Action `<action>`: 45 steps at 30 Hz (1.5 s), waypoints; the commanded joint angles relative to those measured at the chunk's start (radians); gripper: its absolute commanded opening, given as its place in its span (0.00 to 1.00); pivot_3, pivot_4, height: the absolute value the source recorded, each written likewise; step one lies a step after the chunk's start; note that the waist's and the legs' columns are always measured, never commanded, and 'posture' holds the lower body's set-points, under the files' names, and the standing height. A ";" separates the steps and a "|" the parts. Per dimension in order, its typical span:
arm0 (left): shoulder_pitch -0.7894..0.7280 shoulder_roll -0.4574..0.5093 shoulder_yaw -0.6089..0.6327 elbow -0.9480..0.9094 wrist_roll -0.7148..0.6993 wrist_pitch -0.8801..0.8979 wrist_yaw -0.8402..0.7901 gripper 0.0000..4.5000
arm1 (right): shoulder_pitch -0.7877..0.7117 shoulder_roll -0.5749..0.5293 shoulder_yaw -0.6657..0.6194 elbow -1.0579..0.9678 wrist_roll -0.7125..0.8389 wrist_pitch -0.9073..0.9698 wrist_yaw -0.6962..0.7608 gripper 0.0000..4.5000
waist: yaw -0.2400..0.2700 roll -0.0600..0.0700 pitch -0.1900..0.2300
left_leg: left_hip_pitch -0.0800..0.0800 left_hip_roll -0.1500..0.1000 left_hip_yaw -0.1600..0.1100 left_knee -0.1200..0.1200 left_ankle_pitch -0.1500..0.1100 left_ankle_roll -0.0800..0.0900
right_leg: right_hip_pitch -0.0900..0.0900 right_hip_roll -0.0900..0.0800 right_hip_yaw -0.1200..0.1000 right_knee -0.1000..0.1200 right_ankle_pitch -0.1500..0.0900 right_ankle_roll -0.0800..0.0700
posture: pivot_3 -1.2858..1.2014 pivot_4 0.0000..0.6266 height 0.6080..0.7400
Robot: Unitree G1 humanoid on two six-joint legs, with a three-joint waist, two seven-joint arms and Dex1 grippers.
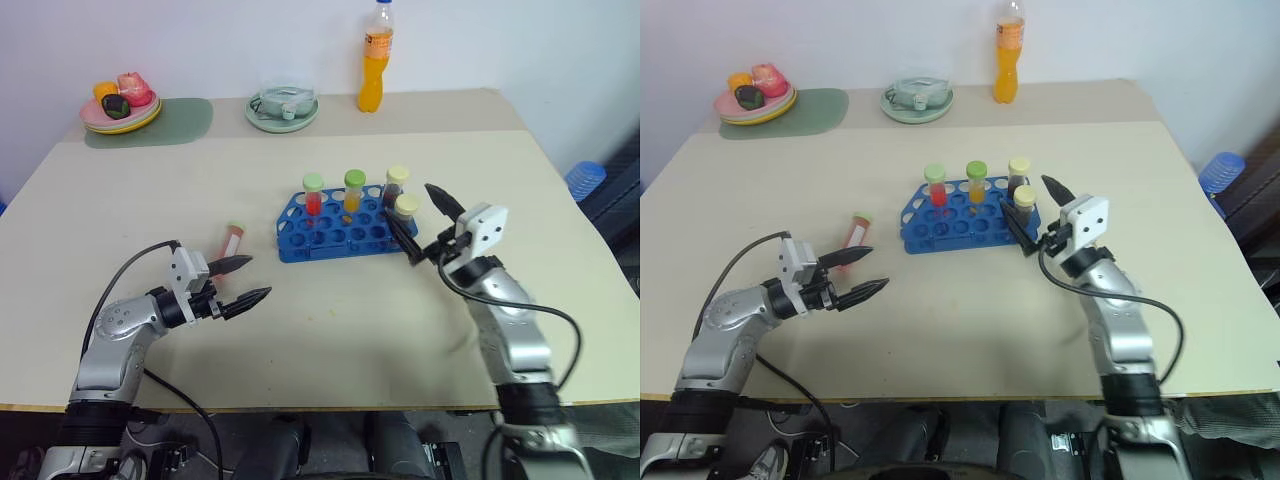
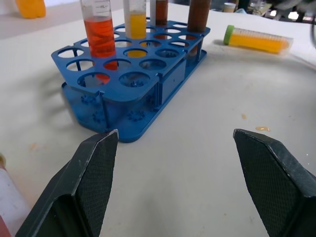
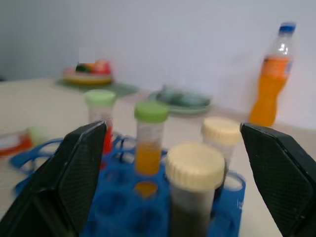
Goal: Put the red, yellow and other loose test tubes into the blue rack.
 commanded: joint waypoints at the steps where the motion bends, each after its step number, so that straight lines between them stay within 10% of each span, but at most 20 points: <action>1: -0.008 -0.004 0.003 0.001 -0.003 -0.026 -0.005 0.85 | 0.048 -0.105 -0.048 -0.245 -0.017 0.322 -0.126 0.98 | 0.006 0.000 0.000 | 0.000 0.000 0.000 0.000 0.000 0.000 | 0.000 0.000 0.000 0.000 0.000 0.000 | 0.52 0.24 1.00; 11: -0.056 -0.023 -0.026 0.040 0.006 -0.033 -0.023 0.85 | -0.225 -0.366 -0.115 -0.123 0.131 1.206 -0.165 0.98 | 0.017 0.000 0.000 | -0.001 0.000 0.001 0.001 -0.001 0.001 | 0.001 -0.004 0.000 -0.002 0.000 0.000 | 0.52 0.24 1.00; 29: -0.004 0.005 -0.010 0.018 -0.003 -0.044 -0.020 0.85 | -0.474 -0.421 0.096 0.257 0.063 1.346 -0.090 0.98 | 0.015 0.000 0.000 | -0.002 0.000 0.003 0.001 -0.001 0.002 | 0.000 -0.004 -0.001 -0.003 0.000 0.000 | 0.52 0.24 1.00; 36: 0.026 0.003 -0.009 0.045 0.003 -0.084 -0.027 0.85 | -0.494 -0.415 0.182 0.288 0.021 1.276 -0.053 0.36 | 0.010 0.000 0.000 | -0.001 0.000 0.003 0.001 -0.001 0.002 | 0.000 -0.004 -0.001 -0.003 0.000 0.000 | 0.52 0.24 1.00; 45: 0.036 0.000 -0.014 0.073 0.005 -0.116 -0.026 0.85 | -0.421 -0.478 0.191 0.129 -0.003 1.131 0.030 0.36 | 0.011 0.000 0.000 | -0.001 0.000 0.003 0.001 -0.001 0.002 | 0.000 -0.004 -0.001 -0.003 0.001 0.000 | 0.52 0.24 1.00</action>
